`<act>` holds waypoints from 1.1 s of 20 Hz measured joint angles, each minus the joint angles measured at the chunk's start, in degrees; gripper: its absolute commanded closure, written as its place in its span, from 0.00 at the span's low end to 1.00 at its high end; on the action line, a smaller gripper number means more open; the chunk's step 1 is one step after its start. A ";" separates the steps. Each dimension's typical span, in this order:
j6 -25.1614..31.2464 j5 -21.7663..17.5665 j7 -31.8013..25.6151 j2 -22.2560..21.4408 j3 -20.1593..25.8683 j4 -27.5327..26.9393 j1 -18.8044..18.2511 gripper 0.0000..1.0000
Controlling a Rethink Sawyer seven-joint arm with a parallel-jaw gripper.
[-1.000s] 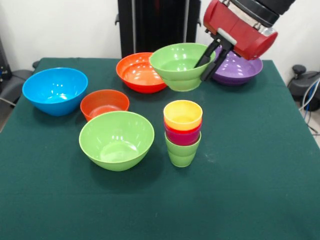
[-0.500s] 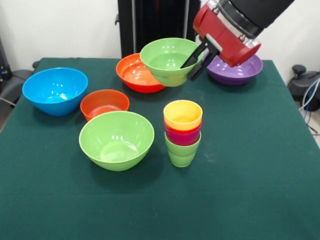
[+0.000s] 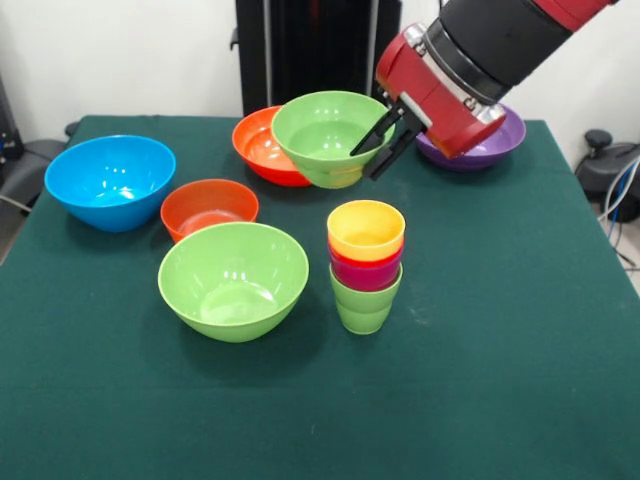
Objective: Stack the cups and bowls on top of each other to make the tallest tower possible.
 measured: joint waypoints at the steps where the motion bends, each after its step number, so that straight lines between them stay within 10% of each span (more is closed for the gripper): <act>1: 0.00 0.00 0.00 0.19 0.00 -0.15 -0.05 1.00; 22: 8.37 0.00 0.00 2.19 -0.01 -6.20 -1.19 1.00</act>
